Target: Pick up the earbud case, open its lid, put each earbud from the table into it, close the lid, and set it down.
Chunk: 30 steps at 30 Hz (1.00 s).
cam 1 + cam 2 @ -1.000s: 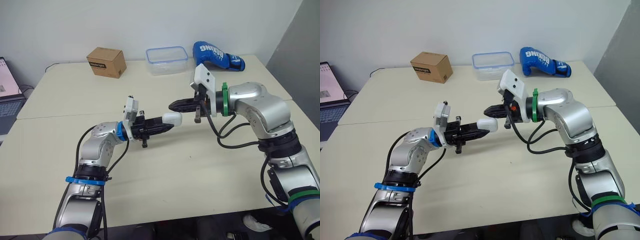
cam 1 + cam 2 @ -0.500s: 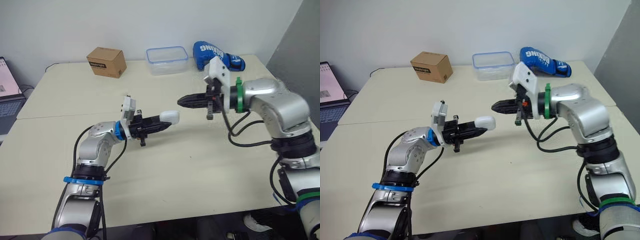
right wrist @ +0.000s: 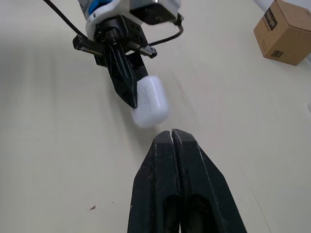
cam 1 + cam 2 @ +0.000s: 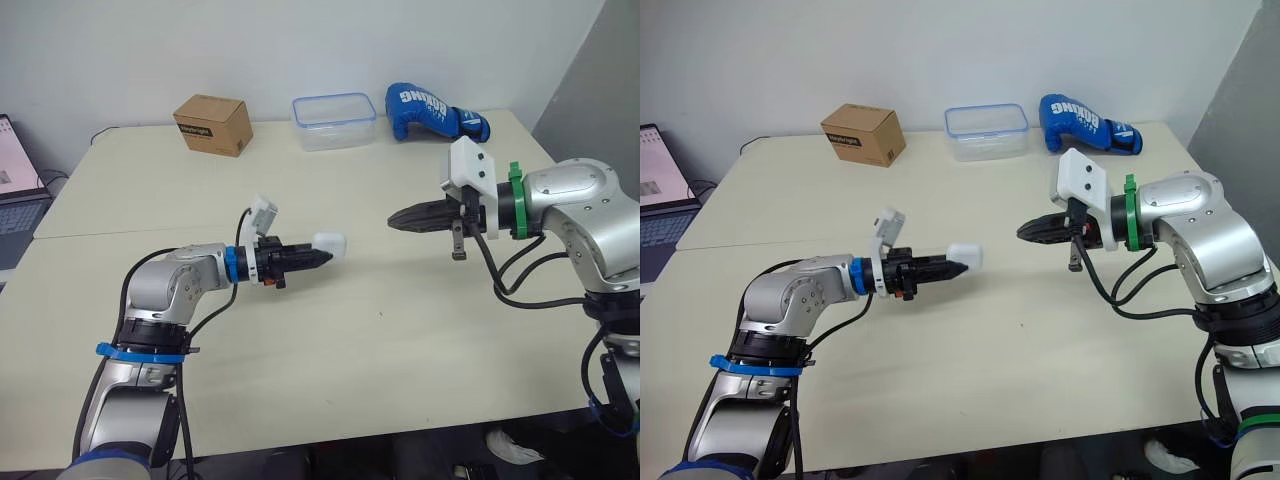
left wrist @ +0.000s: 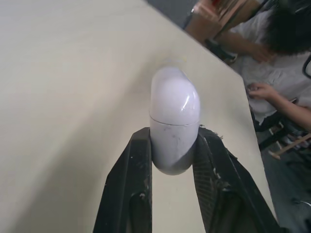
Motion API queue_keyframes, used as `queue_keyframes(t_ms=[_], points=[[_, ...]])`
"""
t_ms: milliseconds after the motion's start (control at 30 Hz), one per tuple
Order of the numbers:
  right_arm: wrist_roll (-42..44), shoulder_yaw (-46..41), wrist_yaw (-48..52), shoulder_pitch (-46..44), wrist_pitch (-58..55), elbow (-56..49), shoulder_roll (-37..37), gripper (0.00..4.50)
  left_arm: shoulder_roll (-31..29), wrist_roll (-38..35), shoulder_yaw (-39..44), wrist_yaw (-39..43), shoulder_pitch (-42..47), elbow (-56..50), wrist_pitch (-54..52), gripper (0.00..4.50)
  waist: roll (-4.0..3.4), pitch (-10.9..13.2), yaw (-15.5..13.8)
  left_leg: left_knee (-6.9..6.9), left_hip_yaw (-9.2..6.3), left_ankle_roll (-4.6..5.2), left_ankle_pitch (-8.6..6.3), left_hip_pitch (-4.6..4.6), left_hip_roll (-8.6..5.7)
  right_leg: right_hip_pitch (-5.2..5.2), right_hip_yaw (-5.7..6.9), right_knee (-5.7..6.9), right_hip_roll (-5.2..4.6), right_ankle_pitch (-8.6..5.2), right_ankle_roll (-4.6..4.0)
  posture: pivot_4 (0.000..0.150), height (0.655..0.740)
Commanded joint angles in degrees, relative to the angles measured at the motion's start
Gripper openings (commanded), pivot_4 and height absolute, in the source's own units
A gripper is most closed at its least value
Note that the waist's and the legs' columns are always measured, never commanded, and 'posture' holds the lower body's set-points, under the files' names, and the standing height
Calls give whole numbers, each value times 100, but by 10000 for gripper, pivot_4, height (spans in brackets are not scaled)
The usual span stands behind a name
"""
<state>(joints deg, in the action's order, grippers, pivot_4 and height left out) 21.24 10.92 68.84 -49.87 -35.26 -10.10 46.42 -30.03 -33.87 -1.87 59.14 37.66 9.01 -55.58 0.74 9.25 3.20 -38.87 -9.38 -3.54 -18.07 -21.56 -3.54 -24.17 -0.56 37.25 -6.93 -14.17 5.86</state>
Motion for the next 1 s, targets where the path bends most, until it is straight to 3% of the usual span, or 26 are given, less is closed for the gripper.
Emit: queue_keyframes(t_ms=[33,433,867,900,1000], points=[[-33,-105,106,61,141,-227,136,423,72,-138,-23,-214,191,33,-623,7663,0,0,-1,0,0,0,0,0,0,0,0,1,0,0,0,1500,7307],[-667,26,106,1178,825,-382,602,423,583,335,-285,-767,354,837,-708,7663,1,0,-64,-1,5,0,0,0,-1,-1,-3,0,-1,0,0,1500,7307],[-688,4,151,1374,842,-387,600,423,522,485,-205,-890,413,1178,-654,7663,1,0,-76,-2,5,-1,0,2,0,1,-4,1,-1,0,0,1500,7307],[-693,12,149,1369,844,-378,593,0,500,503,-219,-888,411,1181,-637,14906,1,0,-76,-2,5,-1,0,2,0,1,-4,2,-1,0,0,1500,7307],[-701,30,161,1349,856,-340,577,0,385,559,-226,-929,385,1162,-633,23636,1,0,-82,-2,5,-1,0,4,0,2,-4,2,-1,0,0,1500,7307]])
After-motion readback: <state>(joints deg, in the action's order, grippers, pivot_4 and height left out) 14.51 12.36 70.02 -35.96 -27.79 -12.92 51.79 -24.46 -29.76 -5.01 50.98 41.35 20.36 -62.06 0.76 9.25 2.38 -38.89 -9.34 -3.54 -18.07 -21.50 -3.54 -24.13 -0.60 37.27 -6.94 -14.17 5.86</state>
